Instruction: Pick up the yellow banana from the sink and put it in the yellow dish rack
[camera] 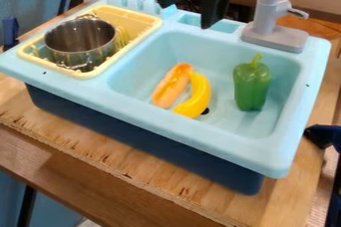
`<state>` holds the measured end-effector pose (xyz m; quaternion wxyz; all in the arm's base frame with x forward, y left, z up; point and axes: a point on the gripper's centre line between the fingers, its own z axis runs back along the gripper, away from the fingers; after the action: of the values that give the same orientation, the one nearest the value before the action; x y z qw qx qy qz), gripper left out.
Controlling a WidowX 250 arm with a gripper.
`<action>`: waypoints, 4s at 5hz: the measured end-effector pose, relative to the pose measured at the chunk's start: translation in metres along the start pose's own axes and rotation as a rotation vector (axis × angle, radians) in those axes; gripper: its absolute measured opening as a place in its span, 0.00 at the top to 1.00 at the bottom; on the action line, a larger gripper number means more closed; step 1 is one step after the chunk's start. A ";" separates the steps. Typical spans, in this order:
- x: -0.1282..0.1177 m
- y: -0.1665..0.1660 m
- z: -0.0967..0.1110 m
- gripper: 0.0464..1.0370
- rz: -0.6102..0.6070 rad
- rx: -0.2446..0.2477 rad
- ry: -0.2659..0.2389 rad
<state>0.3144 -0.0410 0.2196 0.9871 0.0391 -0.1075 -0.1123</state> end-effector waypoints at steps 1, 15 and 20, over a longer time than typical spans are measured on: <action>-0.004 0.022 -0.034 0.04 0.063 0.014 -0.014; 0.009 -0.002 -0.148 0.04 0.205 -0.113 0.030; 0.012 -0.001 -0.109 0.58 0.224 -0.122 -0.047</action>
<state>0.3496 -0.0392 0.1160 0.9912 -0.0357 -0.1271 -0.0087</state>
